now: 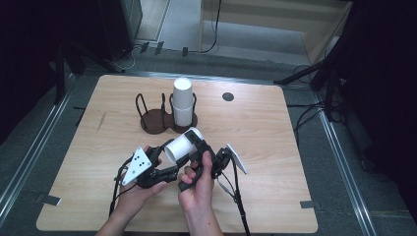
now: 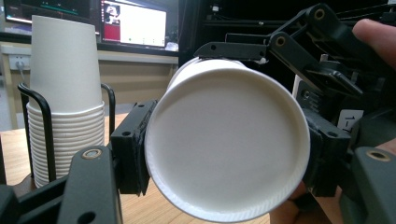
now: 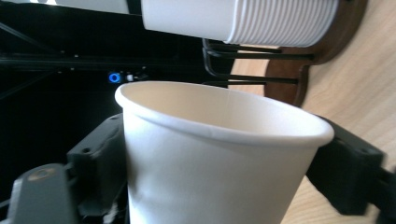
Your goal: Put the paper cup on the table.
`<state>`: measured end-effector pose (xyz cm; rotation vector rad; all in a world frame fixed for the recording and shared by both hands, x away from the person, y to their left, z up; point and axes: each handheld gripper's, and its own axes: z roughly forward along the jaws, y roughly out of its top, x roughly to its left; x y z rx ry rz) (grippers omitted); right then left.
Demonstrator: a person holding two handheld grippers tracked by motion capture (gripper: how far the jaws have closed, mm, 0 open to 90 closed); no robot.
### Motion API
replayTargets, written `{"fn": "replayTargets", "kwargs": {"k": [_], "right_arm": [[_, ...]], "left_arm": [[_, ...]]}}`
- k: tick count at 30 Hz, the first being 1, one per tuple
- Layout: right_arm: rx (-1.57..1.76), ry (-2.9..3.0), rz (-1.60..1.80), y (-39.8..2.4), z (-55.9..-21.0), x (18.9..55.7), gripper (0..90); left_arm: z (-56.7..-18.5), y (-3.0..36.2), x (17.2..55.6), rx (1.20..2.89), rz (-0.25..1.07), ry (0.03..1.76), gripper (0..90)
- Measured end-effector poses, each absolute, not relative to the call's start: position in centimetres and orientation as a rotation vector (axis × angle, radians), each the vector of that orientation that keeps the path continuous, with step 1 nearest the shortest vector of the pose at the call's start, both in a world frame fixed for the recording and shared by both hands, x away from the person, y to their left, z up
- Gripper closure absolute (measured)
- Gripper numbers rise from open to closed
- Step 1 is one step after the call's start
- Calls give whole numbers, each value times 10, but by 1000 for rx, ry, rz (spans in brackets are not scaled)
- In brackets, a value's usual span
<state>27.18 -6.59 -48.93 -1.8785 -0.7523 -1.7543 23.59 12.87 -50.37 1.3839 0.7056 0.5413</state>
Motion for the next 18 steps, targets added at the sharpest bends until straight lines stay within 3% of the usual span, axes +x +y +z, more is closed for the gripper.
{"fn": "replayTargets", "kwargs": {"k": [11,18], "right_arm": [[-1800,-727,-1825,-65,-493,273,262],[-1792,-752,-1859,-66,-495,273,274]], "left_arm": [[-504,129,238,1387,588,674,296],[-502,134,239,1411,521,705,295]]}}
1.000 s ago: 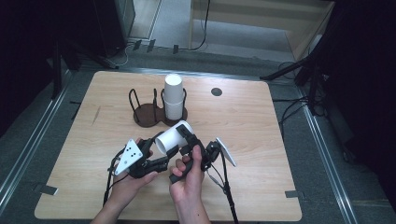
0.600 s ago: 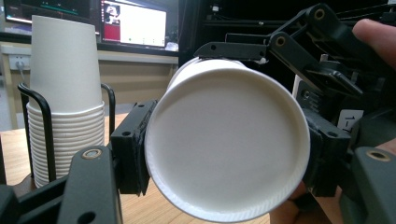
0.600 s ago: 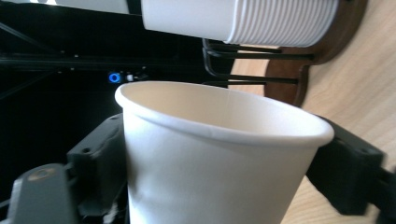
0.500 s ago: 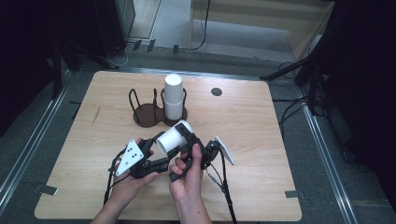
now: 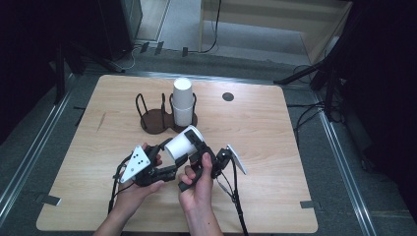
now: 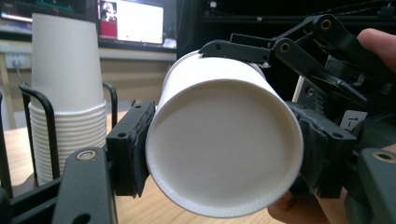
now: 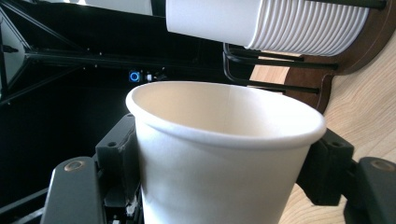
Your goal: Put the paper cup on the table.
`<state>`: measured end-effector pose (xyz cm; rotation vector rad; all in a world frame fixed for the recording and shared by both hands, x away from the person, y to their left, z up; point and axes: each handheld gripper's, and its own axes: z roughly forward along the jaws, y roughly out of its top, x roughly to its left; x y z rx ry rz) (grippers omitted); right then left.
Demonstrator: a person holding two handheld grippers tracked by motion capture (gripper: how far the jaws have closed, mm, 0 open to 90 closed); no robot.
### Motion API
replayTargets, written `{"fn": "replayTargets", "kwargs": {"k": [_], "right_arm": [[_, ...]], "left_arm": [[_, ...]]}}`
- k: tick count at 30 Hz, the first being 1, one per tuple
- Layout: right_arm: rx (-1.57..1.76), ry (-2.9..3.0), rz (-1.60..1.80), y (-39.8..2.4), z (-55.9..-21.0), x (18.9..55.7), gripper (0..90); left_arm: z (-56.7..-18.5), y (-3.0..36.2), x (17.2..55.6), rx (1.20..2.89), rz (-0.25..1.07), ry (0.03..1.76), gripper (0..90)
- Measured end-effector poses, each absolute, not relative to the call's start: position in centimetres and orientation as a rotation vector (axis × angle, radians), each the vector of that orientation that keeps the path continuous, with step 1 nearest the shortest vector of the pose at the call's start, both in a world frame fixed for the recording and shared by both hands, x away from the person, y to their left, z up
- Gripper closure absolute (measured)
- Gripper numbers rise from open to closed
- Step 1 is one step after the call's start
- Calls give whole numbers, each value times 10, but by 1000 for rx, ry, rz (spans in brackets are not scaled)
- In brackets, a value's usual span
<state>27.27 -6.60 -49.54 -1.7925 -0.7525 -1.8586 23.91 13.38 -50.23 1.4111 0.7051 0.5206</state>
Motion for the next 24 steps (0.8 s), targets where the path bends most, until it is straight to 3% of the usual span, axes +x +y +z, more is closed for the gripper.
{"fn": "replayTargets", "kwargs": {"k": [6,13,19,24], "right_arm": [[-1783,-732,-1892,-66,-497,272,291],[-1802,-766,-1967,-71,-495,273,297],[-1864,-924,-2104,-77,-494,272,298],[-1892,-993,-2190,-83,-492,271,298]], "left_arm": [[-498,138,236,1426,464,779,287],[-491,146,236,1566,499,881,84],[-487,158,234,1568,493,911,72],[-485,173,235,1558,467,921,4]]}}
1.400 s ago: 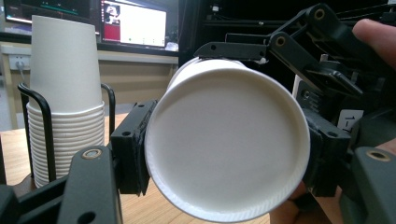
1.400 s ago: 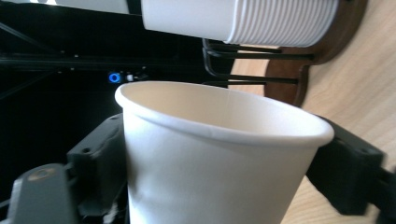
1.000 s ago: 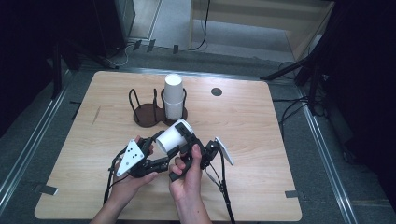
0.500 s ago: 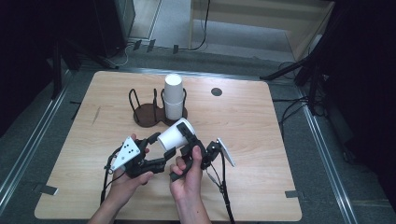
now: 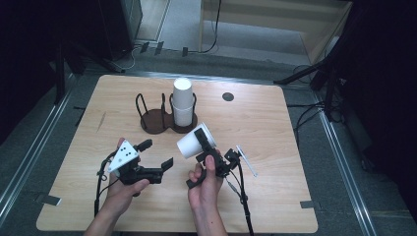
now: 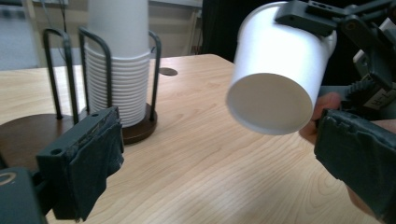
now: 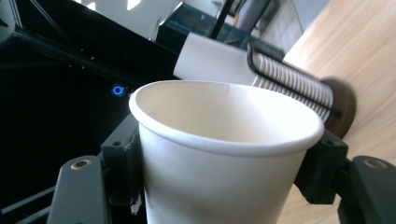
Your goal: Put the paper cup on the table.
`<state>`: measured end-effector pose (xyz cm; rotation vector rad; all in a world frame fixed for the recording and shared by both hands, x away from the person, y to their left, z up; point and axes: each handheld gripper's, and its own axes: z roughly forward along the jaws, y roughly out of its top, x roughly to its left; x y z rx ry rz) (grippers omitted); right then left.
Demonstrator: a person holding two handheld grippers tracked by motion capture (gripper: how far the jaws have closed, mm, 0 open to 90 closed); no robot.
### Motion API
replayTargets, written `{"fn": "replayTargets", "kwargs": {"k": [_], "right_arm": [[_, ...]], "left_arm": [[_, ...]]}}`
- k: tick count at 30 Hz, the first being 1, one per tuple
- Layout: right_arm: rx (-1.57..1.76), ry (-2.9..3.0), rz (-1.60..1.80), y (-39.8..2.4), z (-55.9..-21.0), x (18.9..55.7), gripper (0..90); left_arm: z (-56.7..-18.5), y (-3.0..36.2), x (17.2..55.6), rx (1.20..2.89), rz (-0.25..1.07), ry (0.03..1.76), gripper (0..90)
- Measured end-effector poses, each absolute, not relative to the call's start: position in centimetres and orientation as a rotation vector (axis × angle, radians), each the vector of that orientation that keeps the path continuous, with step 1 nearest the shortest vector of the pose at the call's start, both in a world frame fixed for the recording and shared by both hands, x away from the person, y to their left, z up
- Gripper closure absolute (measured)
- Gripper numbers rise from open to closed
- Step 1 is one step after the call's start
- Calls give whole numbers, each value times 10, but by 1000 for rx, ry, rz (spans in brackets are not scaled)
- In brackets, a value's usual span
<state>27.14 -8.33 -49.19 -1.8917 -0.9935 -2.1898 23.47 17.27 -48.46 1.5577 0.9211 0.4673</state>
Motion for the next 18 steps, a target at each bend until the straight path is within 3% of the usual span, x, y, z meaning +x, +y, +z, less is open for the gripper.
{"fn": "replayTargets", "kwargs": {"k": [18], "right_arm": [[-1919,-1407,-2374,-91,-481,264,295]], "left_arm": [[-499,262,238,1470,553,1148,0]]}}
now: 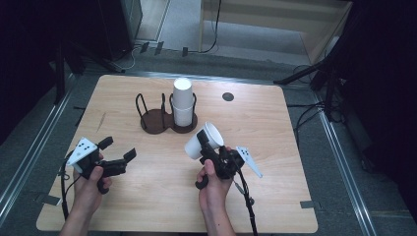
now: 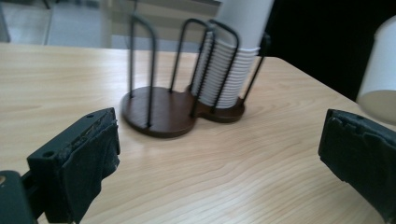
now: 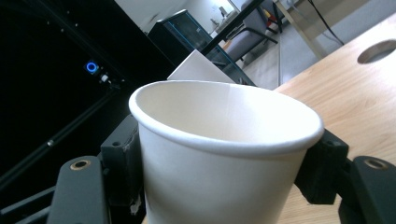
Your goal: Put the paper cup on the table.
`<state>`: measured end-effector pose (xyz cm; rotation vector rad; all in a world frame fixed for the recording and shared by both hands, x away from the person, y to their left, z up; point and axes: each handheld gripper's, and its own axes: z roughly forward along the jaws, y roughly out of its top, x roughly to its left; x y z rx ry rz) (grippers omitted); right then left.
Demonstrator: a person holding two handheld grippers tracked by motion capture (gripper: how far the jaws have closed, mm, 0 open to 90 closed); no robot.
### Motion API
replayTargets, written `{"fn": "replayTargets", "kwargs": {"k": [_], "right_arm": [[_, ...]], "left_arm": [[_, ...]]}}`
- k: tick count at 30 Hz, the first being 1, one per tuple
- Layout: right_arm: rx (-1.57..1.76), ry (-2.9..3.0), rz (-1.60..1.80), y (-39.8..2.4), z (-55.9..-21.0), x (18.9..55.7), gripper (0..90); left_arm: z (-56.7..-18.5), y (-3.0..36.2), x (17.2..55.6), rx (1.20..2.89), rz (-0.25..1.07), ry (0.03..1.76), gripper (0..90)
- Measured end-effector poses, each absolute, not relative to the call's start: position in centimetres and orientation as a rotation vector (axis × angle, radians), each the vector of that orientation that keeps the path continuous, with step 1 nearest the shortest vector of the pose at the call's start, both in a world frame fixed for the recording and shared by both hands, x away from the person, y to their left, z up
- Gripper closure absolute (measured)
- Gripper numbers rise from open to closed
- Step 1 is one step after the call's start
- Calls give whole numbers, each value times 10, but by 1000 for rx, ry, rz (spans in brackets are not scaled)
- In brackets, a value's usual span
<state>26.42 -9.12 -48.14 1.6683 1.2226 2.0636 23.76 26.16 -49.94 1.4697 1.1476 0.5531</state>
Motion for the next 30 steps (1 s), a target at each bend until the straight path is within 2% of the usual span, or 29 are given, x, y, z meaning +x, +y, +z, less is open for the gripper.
{"fn": "replayTargets", "kwargs": {"k": [6,12,19,30], "right_arm": [[1644,1235,2051,-95,-478,265,290],[1562,1267,1993,-98,-471,266,290],[1444,1329,1890,-102,-462,268,287],[1290,1340,1745,-104,-456,279,280]], "left_arm": [[-513,303,231,1406,558,1239,0],[-522,332,228,1347,616,1325,0],[-531,340,230,1387,687,1374,0],[-550,339,236,1377,714,1418,0]]}}
